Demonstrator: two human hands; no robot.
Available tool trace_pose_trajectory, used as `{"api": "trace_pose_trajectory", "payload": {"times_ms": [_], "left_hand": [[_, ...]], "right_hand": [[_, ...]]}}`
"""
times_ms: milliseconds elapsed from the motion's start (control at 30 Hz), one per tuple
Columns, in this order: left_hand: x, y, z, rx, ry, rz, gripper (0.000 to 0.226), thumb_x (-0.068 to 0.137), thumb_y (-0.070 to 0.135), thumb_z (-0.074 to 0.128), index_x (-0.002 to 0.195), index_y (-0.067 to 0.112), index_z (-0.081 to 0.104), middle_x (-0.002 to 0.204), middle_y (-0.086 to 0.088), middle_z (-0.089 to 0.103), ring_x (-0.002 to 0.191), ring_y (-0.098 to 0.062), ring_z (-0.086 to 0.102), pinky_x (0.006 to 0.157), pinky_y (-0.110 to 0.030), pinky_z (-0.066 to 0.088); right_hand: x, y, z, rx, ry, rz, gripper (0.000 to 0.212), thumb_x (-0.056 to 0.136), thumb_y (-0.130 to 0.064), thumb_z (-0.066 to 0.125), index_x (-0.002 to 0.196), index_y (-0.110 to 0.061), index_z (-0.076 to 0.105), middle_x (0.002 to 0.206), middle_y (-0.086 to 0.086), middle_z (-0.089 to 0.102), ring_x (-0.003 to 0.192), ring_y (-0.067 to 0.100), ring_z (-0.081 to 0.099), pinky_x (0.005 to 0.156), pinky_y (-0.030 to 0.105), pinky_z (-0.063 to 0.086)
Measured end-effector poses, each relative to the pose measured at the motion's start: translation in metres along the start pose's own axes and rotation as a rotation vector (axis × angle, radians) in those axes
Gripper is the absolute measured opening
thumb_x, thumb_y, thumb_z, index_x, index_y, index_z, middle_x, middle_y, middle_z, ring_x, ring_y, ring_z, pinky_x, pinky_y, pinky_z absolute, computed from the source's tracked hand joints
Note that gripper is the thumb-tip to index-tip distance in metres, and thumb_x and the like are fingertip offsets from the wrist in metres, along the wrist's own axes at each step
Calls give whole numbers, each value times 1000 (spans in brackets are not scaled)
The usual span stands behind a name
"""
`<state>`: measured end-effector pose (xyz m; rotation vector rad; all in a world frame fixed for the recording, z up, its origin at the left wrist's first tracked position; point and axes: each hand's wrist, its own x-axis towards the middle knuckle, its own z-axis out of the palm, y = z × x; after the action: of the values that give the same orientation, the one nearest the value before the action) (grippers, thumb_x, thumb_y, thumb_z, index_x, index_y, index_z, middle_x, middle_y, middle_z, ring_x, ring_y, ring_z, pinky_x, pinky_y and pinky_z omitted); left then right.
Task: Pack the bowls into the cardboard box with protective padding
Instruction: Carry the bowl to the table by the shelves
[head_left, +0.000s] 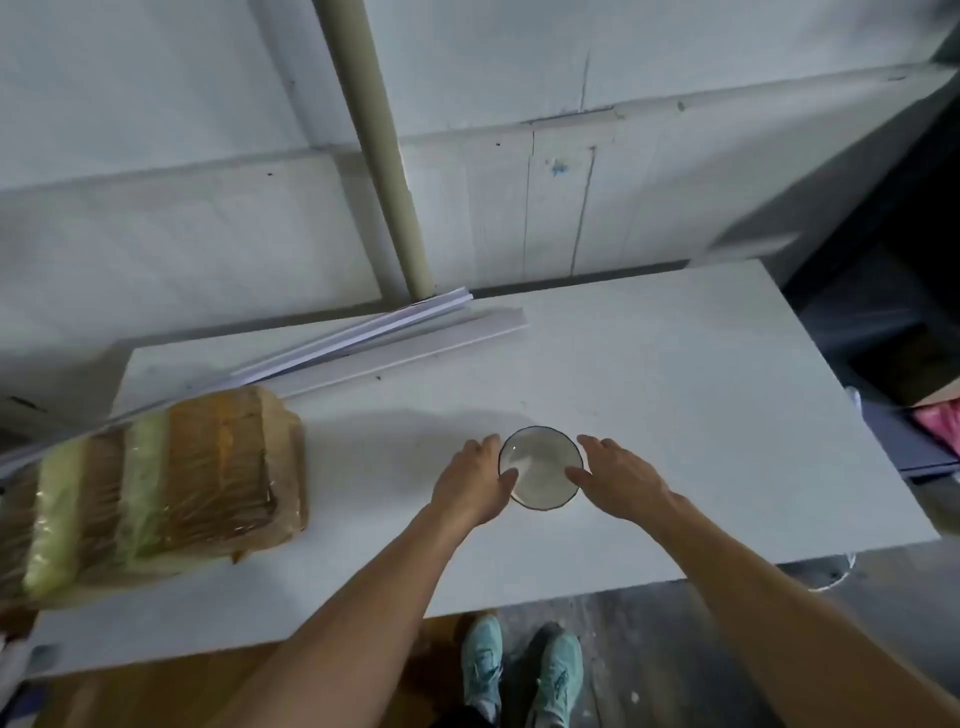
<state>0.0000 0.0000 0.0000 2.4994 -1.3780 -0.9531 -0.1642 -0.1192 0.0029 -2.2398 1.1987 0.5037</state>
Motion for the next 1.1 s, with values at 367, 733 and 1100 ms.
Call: {"api": "trace_pose_trajectory", "payload": {"times_ms": [367, 733, 1100], "left_hand": [[30, -13, 15, -80, -42, 59, 32, 97, 19, 46, 127, 10, 40, 94, -17, 64, 89, -40, 62, 63, -35, 40], [28, 13, -13, -128, -101, 204, 31, 98, 36, 44, 126, 22, 46, 92, -4, 72, 88, -28, 67, 82, -41, 54], [2, 81, -25, -86, -237, 455, 35, 98, 54, 45, 119, 27, 53, 90, 6, 71, 85, -16, 70, 83, -37, 56]], "right_hand": [[6, -11, 33, 390, 19, 217, 19, 96, -18, 40, 112, -9, 44, 80, 18, 72, 76, 33, 68, 70, 42, 55], [-33, -7, 5, 683, 163, 317, 25, 87, -9, 33, 103, -9, 51, 78, 13, 69, 61, 26, 71, 52, 34, 58], [-116, 30, -14, 781, 390, 428, 18, 88, -12, 36, 93, -10, 54, 75, 12, 69, 56, 20, 66, 50, 31, 56]]}}
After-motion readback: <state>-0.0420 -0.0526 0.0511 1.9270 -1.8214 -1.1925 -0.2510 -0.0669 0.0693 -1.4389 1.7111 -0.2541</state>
